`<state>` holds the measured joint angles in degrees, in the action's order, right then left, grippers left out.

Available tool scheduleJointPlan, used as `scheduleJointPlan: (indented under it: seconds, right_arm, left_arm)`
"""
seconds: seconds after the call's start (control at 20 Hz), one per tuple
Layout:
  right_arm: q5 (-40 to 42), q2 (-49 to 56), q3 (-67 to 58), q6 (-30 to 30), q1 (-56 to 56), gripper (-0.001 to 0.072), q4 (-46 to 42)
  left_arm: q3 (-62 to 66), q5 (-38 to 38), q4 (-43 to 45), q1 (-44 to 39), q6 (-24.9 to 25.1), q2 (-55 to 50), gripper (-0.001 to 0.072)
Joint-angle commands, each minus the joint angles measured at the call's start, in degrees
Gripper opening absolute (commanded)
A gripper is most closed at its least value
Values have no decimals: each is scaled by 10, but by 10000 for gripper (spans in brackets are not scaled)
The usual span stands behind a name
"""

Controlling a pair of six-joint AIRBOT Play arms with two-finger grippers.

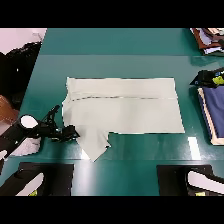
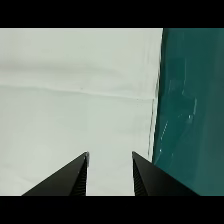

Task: Fold the shirts.

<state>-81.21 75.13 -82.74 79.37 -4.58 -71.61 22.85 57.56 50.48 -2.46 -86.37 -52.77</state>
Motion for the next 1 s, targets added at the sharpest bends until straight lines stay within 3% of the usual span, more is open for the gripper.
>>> scheduleJointPlan:
  seconds: [0.0,0.15,0.4,0.45,0.5,0.55,0.6,0.7,0.95]
  right_arm:
    - [-13,0,0,-4,3,308,-2]
    - [-40,-7,24,-9,-18,309,-5]
    - [-1,-92,253,-14,-122,310,-5]
    - [11,-110,308,-14,-151,352,-4]
    - [18,-121,355,-14,-179,496,-1]
    - [22,-127,400,-14,-211,543,3]
    - [27,-127,435,-15,-237,536,11]
    - [49,-127,490,-45,-284,443,50]
    - [109,-127,539,-69,-303,439,136]
  left_arm:
    - [-3,-26,-48,-1,29,1,36]
    - [3,-9,-67,0,47,4,27]
    - [38,33,-69,-1,74,4,27]
    - [43,33,-69,-1,74,4,27]
    - [46,33,-72,-1,73,4,27]
    - [49,34,-77,-1,74,4,28]
    - [51,33,-83,-1,74,4,27]
    - [51,29,-89,-1,74,4,27]
    - [51,29,-89,-1,74,4,28]
